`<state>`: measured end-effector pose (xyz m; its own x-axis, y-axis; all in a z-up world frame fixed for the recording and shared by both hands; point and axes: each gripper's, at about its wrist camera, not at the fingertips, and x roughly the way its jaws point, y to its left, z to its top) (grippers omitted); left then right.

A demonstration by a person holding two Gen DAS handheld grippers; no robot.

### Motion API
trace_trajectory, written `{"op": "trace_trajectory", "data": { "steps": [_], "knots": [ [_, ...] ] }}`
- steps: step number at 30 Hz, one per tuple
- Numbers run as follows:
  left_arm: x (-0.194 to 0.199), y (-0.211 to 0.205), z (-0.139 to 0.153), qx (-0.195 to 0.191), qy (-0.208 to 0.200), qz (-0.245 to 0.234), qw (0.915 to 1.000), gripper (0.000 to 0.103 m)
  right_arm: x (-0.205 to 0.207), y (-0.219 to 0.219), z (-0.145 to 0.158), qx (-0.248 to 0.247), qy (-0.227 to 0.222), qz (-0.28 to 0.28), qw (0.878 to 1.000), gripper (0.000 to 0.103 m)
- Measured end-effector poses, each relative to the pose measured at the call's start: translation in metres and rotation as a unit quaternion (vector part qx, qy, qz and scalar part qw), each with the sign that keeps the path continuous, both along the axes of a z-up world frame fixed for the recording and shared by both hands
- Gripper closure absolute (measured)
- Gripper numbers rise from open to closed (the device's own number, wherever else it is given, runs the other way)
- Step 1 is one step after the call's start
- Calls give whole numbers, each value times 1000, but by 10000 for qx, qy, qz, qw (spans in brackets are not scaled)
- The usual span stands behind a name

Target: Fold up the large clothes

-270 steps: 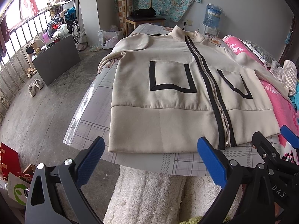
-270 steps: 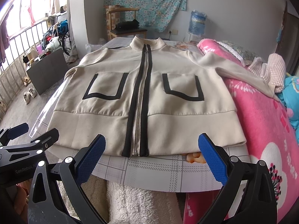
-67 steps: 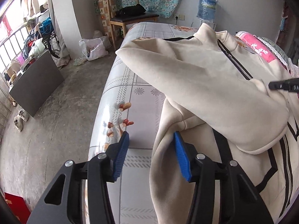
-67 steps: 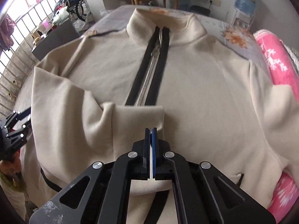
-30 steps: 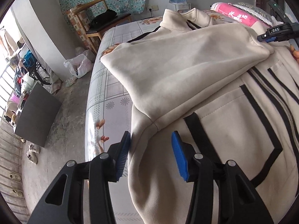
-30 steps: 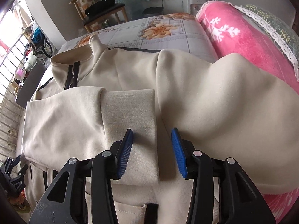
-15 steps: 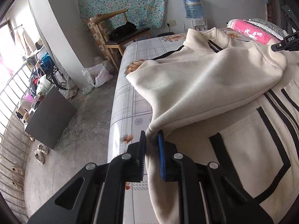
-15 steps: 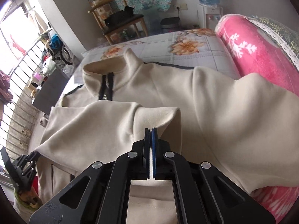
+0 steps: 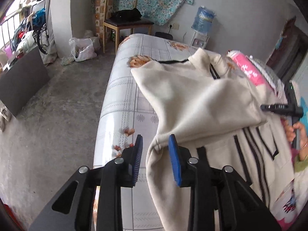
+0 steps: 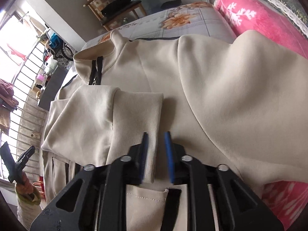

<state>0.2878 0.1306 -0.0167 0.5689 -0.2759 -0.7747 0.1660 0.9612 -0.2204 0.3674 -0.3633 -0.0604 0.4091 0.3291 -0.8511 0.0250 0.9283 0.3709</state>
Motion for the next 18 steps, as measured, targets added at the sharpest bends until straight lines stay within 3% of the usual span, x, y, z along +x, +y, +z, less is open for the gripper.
{"op": "trace_trajectory", "data": {
  "steps": [2,4,7,9,10,11,13,15,18],
  "knots": [
    [26,0,3,-354,126,143,9992,67,6,3,1,-60,1,68,10000,58],
    [59,-4,-2,-441,297,356,9979,61,13,8,-1,-122,26,99,9999,58],
    [110,-12,-20,-521,634,682,9943,61,21,13,-6,-211,34,94,9997,58],
    [133,-16,-31,-472,765,851,9923,61,24,17,-6,-431,-24,127,9990,70],
    [139,-17,-35,-424,755,926,9919,68,25,19,-6,-529,-43,147,9985,79],
    [143,-17,-37,-396,732,941,9921,86,26,20,-8,-547,-19,193,9983,99],
    [147,-20,-37,-363,648,880,9934,97,26,22,-6,-668,-121,190,9975,101],
    [143,-17,-30,-466,406,847,9945,98,23,23,4,-820,-392,194,9957,103],
    [139,-3,-20,-723,100,879,9935,99,19,15,31,-597,-1000,43,9932,103]
  ]
}}
